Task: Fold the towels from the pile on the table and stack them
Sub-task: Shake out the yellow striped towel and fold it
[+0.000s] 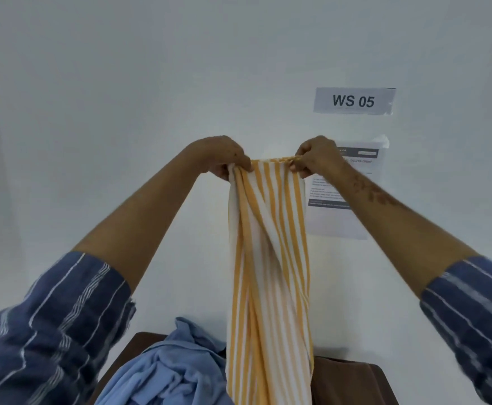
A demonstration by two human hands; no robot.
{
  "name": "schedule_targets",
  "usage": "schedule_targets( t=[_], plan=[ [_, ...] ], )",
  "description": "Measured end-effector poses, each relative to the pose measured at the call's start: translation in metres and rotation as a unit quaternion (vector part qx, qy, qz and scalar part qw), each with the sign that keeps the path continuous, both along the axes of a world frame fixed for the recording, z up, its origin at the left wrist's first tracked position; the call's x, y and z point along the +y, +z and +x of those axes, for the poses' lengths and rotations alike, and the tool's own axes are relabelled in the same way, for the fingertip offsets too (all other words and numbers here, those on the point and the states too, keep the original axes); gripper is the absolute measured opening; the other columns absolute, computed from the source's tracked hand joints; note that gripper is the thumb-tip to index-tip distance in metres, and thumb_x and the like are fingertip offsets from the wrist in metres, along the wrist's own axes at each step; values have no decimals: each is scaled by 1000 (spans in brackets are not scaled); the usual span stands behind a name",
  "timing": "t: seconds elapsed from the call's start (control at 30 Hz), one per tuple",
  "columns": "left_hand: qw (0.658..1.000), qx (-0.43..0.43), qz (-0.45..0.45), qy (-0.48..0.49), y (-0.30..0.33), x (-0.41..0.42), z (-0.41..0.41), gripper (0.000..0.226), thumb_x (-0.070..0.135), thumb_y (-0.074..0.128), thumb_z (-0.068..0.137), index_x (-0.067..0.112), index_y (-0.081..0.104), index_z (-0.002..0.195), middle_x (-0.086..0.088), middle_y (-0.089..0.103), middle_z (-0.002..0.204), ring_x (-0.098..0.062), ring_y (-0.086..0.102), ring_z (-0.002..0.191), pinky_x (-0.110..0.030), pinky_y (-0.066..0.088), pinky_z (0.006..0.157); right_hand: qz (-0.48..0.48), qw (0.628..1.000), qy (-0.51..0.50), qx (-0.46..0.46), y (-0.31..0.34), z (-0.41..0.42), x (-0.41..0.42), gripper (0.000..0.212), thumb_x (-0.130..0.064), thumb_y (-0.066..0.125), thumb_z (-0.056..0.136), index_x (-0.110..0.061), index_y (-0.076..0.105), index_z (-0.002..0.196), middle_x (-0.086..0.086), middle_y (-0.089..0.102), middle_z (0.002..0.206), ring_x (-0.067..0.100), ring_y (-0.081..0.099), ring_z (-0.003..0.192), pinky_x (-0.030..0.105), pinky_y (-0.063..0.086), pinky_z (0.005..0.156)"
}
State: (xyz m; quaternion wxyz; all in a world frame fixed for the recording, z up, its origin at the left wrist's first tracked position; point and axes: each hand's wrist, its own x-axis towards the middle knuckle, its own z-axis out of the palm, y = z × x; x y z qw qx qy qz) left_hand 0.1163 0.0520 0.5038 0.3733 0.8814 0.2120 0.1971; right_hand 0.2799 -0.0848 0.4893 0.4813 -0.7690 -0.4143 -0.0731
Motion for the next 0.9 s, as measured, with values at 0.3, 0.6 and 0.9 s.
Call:
schedule_targets(
  t=[0.3,0.6,0.9],
  plan=[
    [998,57,-37,13,-16,-10,15,9,7,70,82,5,61,81,-8,62,81,-17,63,73,-26,59,62,69,986,153,-21,-113,-27,26,76,-39,79,62,-9,52,127,10,46,132,19,44,125,40,39,106],
    [999,-24,-26,1,-42,-6,28,24,5,68,81,7,52,64,-4,53,65,-12,56,62,-20,56,55,29,980,-70,-185,-161,-54,42,67,-23,69,76,-5,38,133,14,41,131,34,48,112,42,46,87],
    [995,-80,-55,32,-43,8,27,17,7,69,81,6,56,70,-6,57,72,-14,59,66,-22,57,57,42,999,-19,29,-168,-38,44,15,1,47,80,-4,60,85,9,56,86,20,52,78,27,39,64]
  ],
)
